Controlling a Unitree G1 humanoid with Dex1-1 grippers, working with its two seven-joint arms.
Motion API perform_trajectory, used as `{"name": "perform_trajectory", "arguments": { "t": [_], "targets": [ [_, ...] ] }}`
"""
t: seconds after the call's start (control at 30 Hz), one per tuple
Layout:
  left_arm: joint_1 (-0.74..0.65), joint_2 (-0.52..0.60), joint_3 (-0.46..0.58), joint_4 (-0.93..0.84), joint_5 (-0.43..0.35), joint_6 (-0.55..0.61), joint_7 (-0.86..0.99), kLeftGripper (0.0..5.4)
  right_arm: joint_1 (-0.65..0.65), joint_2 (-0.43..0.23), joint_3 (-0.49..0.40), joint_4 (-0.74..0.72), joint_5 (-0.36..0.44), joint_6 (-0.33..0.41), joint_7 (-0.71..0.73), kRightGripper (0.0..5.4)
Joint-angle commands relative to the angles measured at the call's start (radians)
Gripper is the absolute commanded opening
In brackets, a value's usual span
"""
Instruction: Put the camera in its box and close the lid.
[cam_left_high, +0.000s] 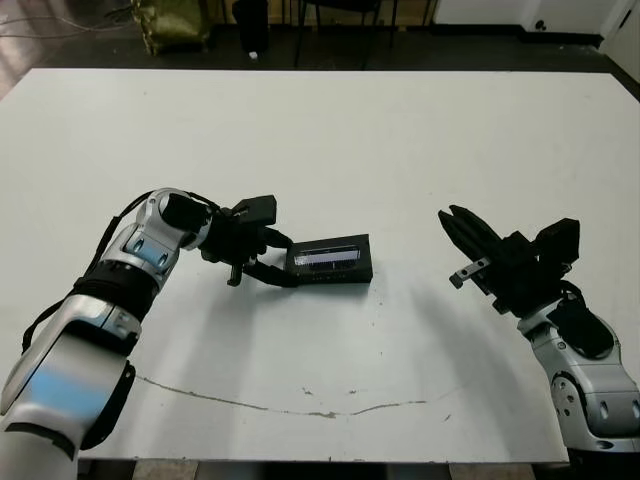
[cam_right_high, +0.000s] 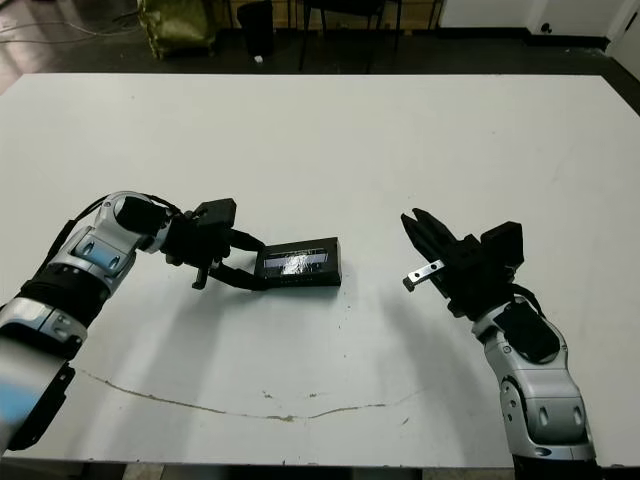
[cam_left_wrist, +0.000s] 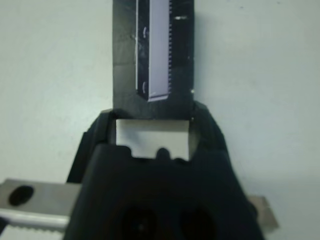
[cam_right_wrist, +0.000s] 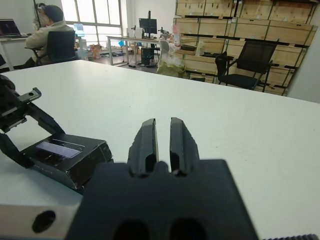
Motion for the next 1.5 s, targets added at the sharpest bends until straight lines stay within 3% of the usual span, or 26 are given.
{"name": "perform_trajectory", "arguments": {
  "t": [0.03, 0.27, 0.5, 1.03, 1.5],
  "targets": [
    [0.082, -0.018, -0.043, -0.088, 0.023, 0.059, 0.021, 1.76, 0.018, -0.003, -0.002, 0.004, 0.002, 0.013, -0.001, 0.0],
    [0.116, -0.01, -0.048, -0.183, -0.004, 0.185, 0.016, 1.76, 0.021, -0.009, 0.001, -0.015, -0.012, 0.037, -0.019, 0.0],
    [0.127, -0.012, -0.057, -0.214, 0.0, 0.216, 0.035, 1.76, 0.018, -0.001, -0.001, 0.008, -0.001, 0.012, -0.003, 0.0],
    [0.081, -0.028, -0.098, -0.222, 0.003, 0.341, 0.036, 1.76, 0.03, -0.013, 0.012, -0.018, -0.013, 0.044, -0.019, 0.0],
    [0.105, -0.037, -0.07, -0.192, -0.031, 0.224, 0.045, 5.06, 0.032, -0.01, 0.015, -0.01, -0.015, 0.029, -0.015, 0.0]
  ]
}}
